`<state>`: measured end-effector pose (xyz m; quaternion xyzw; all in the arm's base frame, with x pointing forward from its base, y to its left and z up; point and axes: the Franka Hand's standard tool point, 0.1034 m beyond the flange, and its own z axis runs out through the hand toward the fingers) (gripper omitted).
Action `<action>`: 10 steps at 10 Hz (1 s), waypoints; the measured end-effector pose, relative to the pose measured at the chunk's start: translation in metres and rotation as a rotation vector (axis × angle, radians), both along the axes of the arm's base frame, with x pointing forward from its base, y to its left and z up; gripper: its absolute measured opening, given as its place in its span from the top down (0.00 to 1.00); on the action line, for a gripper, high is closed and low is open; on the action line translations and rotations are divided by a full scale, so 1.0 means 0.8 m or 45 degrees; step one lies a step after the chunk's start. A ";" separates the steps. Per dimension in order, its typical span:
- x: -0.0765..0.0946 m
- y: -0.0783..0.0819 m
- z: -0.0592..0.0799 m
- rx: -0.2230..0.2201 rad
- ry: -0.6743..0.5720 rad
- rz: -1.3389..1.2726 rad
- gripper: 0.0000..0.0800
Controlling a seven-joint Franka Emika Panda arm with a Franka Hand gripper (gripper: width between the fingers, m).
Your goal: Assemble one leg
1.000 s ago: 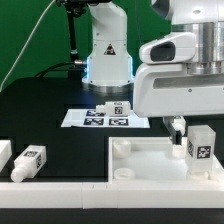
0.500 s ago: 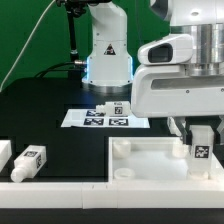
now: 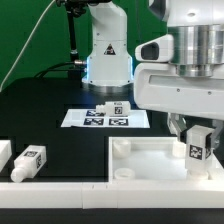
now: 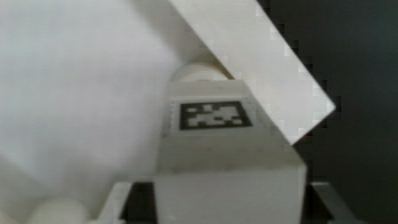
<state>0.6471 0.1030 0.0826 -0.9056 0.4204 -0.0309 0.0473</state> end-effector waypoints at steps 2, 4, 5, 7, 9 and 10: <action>-0.002 -0.004 0.000 0.053 0.035 -0.329 0.64; -0.003 -0.007 -0.001 0.097 0.073 -0.609 0.64; -0.004 -0.007 -0.001 0.103 0.081 -0.664 0.64; -0.004 -0.007 -0.001 0.098 0.076 -0.607 0.64; -0.010 -0.006 0.000 0.060 0.106 -0.282 0.54; -0.010 -0.002 0.003 0.050 0.100 -0.011 0.31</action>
Offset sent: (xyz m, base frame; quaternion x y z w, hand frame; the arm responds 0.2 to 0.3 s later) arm 0.0235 0.0108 0.0150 0.0687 -0.0282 0.3263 0.9424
